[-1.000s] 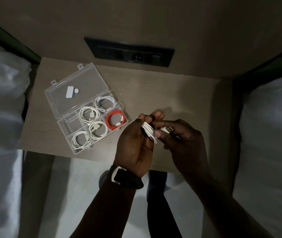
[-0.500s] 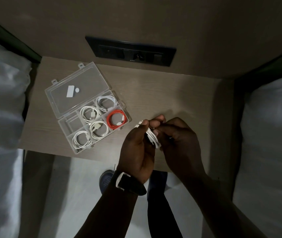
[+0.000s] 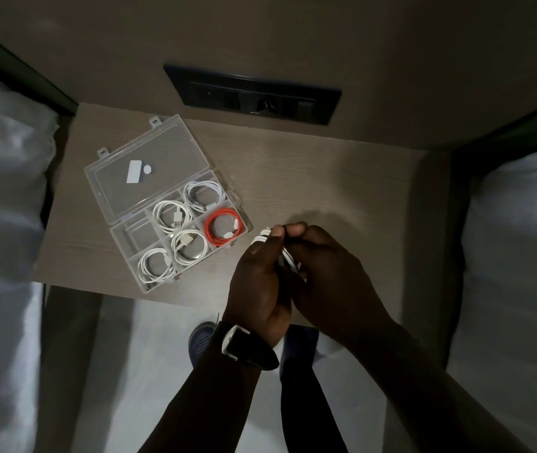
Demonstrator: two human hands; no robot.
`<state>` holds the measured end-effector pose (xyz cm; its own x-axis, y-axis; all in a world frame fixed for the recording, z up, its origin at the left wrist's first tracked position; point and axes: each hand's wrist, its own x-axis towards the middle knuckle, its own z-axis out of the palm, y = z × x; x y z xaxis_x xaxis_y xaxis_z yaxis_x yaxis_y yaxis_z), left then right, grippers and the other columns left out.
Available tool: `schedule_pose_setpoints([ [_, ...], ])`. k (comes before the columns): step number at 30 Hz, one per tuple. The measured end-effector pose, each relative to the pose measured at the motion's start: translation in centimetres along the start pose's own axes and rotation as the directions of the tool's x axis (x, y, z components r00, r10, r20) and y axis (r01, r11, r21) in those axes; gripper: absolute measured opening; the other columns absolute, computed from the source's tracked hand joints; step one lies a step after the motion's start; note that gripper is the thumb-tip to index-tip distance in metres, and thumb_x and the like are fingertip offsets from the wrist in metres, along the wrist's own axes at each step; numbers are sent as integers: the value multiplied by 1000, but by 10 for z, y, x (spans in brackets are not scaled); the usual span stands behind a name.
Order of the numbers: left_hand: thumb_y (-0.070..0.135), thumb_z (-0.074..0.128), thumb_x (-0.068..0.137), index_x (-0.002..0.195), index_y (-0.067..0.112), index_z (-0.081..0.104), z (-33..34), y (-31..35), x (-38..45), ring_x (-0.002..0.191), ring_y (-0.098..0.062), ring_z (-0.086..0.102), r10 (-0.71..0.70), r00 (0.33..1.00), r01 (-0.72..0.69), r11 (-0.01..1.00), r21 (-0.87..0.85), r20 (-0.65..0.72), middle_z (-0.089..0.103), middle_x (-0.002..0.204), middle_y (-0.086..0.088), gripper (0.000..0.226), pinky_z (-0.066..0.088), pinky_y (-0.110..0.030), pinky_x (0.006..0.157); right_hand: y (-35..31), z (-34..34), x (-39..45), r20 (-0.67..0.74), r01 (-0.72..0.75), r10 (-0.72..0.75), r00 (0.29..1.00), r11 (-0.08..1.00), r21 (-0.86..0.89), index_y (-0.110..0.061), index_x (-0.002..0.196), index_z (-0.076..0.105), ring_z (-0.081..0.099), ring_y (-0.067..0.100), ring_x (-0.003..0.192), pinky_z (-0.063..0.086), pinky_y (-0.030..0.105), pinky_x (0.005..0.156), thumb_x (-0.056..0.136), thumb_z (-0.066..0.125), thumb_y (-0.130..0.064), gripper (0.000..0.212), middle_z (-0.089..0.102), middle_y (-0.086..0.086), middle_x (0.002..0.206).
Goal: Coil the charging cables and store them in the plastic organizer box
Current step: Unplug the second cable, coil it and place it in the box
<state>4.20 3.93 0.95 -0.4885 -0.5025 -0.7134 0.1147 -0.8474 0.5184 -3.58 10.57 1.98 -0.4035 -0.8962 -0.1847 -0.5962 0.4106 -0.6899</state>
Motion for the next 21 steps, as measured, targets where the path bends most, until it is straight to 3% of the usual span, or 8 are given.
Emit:
schedule_pose_setpoints([
  [3, 21, 42, 101, 112, 1, 66, -2, 0, 0, 107, -23, 66, -13, 1000, 13, 1000, -2, 3, 71, 110, -12, 33, 50, -33, 94, 2, -4, 7, 43, -34, 31, 999, 996, 84, -19, 106, 73, 62, 9, 94, 36, 6, 75, 84, 71, -20, 23, 69, -3, 108],
  [5, 21, 40, 102, 126, -2, 59, -4, 1, 1, 119, -22, 62, -27, 999, 27, 1000, 1, 38, 66, 125, -15, 39, 47, -32, 101, 4, -5, 10, 70, -99, 85, 994, 969, 228, -16, 93, 74, 62, 11, 82, 48, 19, 72, 80, 72, -16, 13, 68, -3, 94],
  [7, 20, 39, 102, 130, -2, 57, -5, 3, 2, 116, -17, 65, -34, 997, 33, 999, 12, 73, 67, 126, -13, 40, 53, -27, 93, 7, -5, 10, 75, -175, 158, 985, 916, 362, -13, 87, 73, 62, 18, 75, 53, 39, 69, 81, 70, -14, 7, 65, 0, 84],
  [9, 21, 40, 102, 128, -5, 57, -6, 4, 5, 104, -17, 70, -28, 996, 25, 999, 37, 86, 69, 120, -13, 40, 57, -26, 81, 10, -3, 8, 46, -203, 204, 978, 872, 445, -13, 89, 72, 63, 20, 74, 54, 47, 69, 83, 68, -14, 7, 64, 0, 83],
  [15, 26, 47, 101, 117, 4, 68, -6, -1, 10, 97, -20, 71, 25, 999, -34, 973, 228, 41, 72, 111, -17, 34, 56, -25, 76, 21, -1, 4, -12, -142, 151, 988, 953, 267, -13, 101, 70, 65, 17, 75, 57, 44, 68, 96, 58, -22, 16, 62, -1, 88],
  [18, 21, 44, 102, 104, 10, 74, -13, 0, 11, 94, -20, 71, 38, 998, -51, 973, 226, 59, 75, 102, -12, 32, 56, -27, 76, 21, 3, 5, -10, -157, 170, 985, 932, 328, -14, 100, 71, 65, 15, 75, 58, 44, 68, 95, 60, -23, 15, 62, -5, 87],
  [21, 16, 41, 102, 82, 17, 79, -18, 0, 11, 82, -17, 70, 39, 997, -49, 984, 172, 62, 75, 86, -7, 43, 54, -27, 71, 16, 9, 7, 34, -132, 128, 991, 927, 351, -17, 107, 69, 63, 14, 84, 57, 45, 72, 91, 65, -26, 19, 63, -10, 93],
])
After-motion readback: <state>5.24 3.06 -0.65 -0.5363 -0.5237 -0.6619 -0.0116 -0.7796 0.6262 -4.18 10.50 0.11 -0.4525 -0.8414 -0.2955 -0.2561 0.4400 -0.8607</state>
